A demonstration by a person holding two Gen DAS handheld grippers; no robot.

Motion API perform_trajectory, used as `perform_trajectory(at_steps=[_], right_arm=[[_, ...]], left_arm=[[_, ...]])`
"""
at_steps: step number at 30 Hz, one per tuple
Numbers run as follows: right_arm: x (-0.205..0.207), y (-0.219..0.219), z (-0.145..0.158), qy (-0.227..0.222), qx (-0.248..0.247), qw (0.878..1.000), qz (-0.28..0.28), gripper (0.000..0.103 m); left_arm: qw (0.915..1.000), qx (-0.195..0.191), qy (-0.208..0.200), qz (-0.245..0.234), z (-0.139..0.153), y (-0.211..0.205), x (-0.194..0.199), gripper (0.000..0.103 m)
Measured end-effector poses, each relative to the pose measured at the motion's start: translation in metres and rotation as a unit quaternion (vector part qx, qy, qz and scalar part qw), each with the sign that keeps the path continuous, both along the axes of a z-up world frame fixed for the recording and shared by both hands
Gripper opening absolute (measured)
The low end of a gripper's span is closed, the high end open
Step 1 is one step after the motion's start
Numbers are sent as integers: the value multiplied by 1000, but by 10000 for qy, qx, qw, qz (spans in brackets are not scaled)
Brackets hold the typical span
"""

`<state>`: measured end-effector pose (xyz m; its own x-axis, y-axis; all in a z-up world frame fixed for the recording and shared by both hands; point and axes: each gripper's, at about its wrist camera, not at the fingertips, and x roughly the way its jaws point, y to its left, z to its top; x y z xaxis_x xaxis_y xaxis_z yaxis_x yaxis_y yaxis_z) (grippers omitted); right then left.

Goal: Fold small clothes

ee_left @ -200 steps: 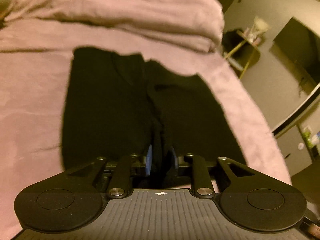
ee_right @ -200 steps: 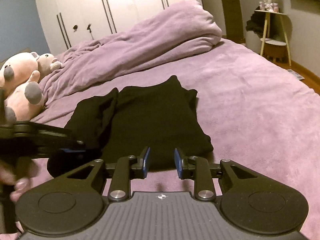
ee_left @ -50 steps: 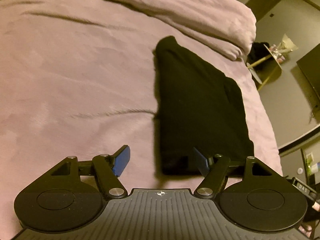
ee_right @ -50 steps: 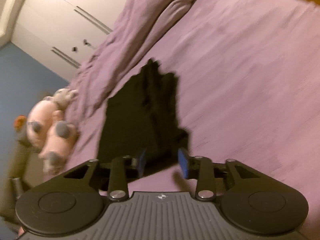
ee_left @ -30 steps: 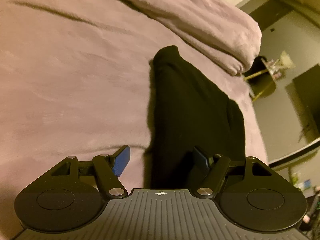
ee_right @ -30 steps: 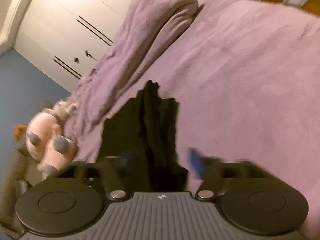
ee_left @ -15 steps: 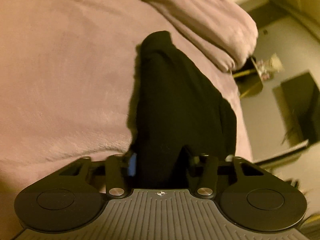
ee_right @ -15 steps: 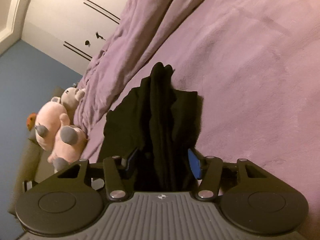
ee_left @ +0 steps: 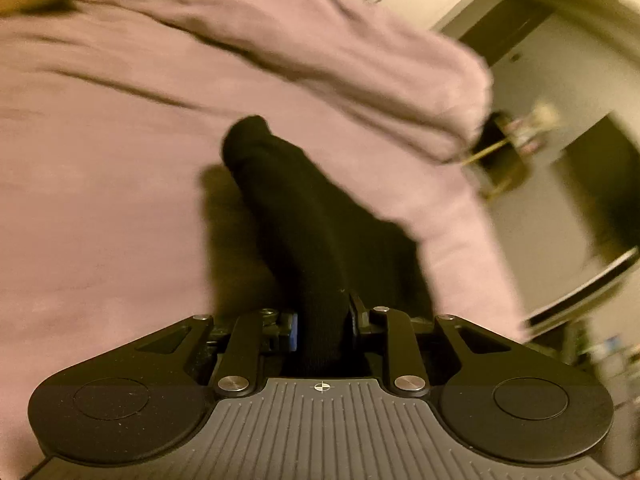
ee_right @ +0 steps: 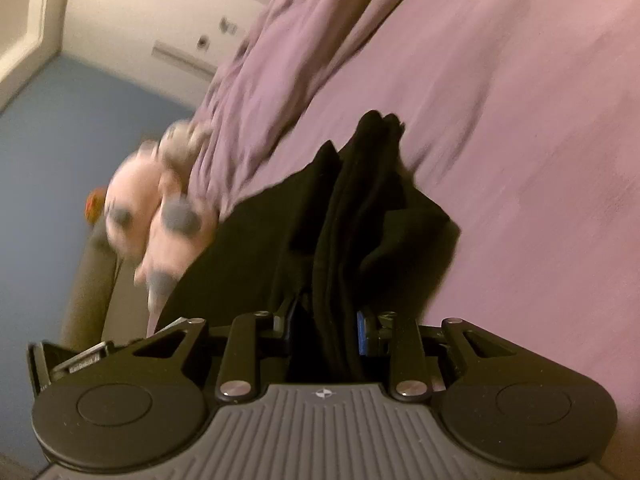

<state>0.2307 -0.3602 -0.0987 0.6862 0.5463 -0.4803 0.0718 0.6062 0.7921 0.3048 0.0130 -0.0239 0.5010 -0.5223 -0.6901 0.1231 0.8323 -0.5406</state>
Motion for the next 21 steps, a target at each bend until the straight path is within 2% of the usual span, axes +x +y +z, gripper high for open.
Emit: perform_trajectory(at_steps=[1, 2, 3, 5, 8, 11, 13, 15, 17, 20, 21], right_arm=[[-1, 13, -3, 43, -28, 9999, 114, 28], [-4, 23, -5, 62, -102, 9998, 162, 32], [-8, 30, -5, 59, -164, 9997, 149, 38], [-22, 35, -1, 66, -309, 9995, -10, 42], [-47, 29, 9, 37, -535, 9984, -170, 59], [-76, 25, 14, -32, -836, 9964, -108, 62], [-90, 22, 17, -17, -1004, 9949, -76, 64], [-95, 22, 18, 25, -1012, 9949, -14, 71], [-95, 27, 19, -32, -1195, 9928, 94, 74], [-89, 41, 19, -36, -1726, 9849, 149, 74], [-88, 47, 21, -75, -1877, 9821, 145, 74]], left_arm=[[9996, 262, 91, 33, -5, 7, -5, 29], [9990, 368, 238, 117, -11, 15, -11, 31], [9986, 373, 322, 201, -14, 22, -16, 31], [9988, 313, 252, 288, -14, 33, -32, 31], [9997, 116, 100, 211, -13, 39, -52, 39], [9995, -159, 228, 152, -20, 36, -66, 48], [9994, -165, 247, 173, -23, 33, -71, 50], [9994, -134, 202, 245, -25, 30, -71, 51], [9991, -197, 229, 300, -29, 29, -70, 54], [9983, -166, 359, 418, -34, 31, -68, 54], [9983, -123, 372, 436, -34, 31, -68, 47]])
